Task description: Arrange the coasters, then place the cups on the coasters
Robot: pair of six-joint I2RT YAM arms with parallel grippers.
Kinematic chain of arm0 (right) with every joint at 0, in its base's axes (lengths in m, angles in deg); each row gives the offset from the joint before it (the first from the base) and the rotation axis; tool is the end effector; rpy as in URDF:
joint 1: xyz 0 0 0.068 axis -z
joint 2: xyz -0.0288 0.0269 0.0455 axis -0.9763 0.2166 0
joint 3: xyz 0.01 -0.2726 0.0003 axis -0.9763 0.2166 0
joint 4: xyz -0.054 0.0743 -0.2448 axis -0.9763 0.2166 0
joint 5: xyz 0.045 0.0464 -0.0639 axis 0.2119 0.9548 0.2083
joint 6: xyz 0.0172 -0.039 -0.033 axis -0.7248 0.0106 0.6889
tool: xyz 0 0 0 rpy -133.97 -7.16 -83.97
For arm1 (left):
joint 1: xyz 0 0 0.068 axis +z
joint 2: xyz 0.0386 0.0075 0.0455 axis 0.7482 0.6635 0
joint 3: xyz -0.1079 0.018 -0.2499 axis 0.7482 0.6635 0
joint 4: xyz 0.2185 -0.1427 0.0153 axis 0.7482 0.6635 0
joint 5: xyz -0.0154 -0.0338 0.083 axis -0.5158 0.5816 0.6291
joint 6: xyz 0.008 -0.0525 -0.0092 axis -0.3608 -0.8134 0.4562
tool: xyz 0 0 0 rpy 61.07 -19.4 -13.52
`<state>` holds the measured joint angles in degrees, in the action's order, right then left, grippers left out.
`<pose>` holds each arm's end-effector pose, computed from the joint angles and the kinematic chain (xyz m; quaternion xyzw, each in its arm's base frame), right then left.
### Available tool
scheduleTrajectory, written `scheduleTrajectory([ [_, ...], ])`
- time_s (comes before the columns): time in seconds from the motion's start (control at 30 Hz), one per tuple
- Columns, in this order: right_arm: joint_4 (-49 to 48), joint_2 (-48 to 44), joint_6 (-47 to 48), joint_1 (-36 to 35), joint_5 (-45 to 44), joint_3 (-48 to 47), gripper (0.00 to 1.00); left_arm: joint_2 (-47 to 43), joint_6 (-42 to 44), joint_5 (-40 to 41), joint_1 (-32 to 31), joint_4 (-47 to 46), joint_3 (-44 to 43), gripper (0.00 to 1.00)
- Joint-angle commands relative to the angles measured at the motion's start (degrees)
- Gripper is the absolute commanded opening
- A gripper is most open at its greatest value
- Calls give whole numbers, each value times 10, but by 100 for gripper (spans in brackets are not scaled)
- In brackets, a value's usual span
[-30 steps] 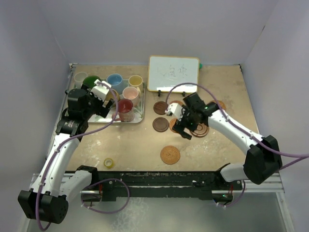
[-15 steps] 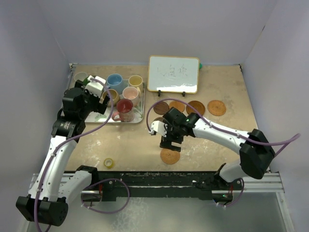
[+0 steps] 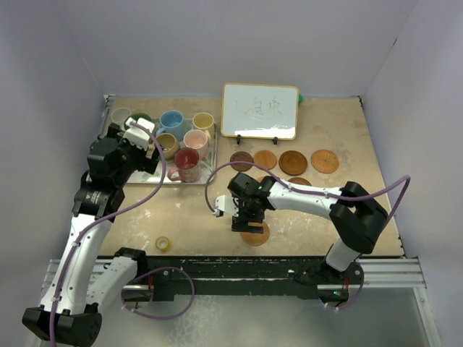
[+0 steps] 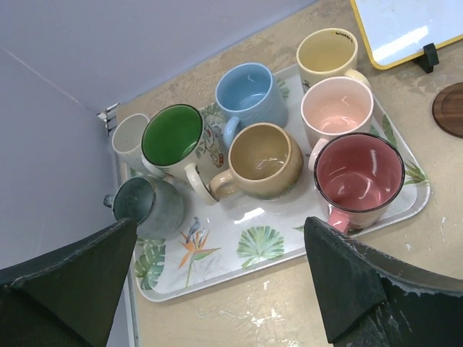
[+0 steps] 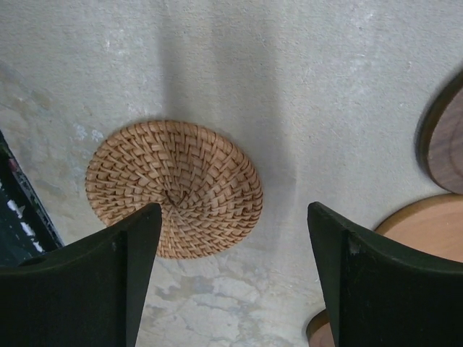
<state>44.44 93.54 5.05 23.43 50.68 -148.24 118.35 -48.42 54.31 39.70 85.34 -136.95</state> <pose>0.1809 0.2556 0.1839 -0.6733 0.7122 0.0833 0.1803 0.1776 -0.0272 0.3722 0.1863 0.7751 0.0530 0.6014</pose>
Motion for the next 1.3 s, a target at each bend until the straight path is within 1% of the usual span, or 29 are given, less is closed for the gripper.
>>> scheduleTrajectory([
  [0.0, -15, 15, 8, -4, -19, -20, 83, -5, -15, -23, 4, -10, 5, 95],
  [0.17, -10, 31, 16, -4, -32, -6, 80, -6, -14, -29, 4, -12, 7, 95],
  [0.47, 16, 12, 34, 10, -42, 49, 74, -7, -13, -34, 4, -11, 6, 95],
  [0.63, 33, -5, 62, 61, -53, 85, 72, -11, -10, -33, 4, -14, 10, 95],
  [0.77, 34, -41, 87, 104, -73, 127, 71, -12, -6, -32, 4, -16, 14, 96],
  [1.03, 50, -120, 144, 175, -100, 181, 70, -11, -1, -22, 4, -26, 20, 95],
  [1.27, 45, -141, 178, 230, -115, 221, 70, -11, 2, -17, 4, -25, 20, 95],
])
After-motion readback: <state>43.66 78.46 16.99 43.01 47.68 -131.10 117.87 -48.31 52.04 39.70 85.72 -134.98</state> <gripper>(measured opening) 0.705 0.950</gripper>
